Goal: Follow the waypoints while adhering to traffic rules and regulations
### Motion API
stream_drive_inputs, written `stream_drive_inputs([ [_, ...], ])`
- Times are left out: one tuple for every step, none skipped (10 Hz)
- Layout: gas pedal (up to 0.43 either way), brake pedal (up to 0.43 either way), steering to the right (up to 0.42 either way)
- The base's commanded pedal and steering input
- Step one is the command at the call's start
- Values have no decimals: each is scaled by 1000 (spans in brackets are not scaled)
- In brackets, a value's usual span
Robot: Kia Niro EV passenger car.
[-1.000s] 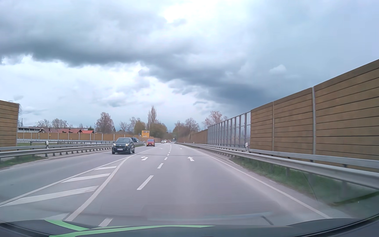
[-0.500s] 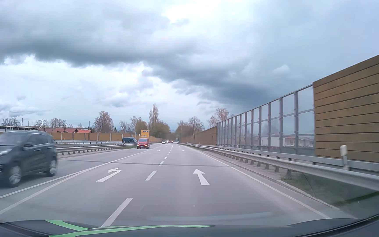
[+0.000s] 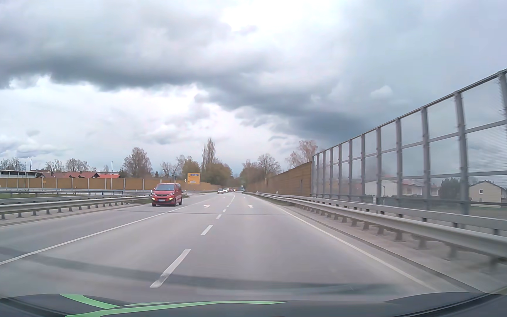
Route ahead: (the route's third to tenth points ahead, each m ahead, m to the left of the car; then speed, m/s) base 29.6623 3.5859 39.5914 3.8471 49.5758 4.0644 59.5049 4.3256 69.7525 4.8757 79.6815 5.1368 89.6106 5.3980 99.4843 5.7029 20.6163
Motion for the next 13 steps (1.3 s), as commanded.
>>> stream_drive_inputs([
  [157, 0, -7],
  [157, 0, -6],
  [157, 0, -6],
  [169, 0, -6],
  [169, 0, -5],
  [169, 0, -5],
  [169, 0, -5],
  [169, 0, -5],
  [169, 0, -5],
  [169, 0, -4],
  [177, 0, -2],
  [177, 0, -2],
  [177, 0, -1],
])
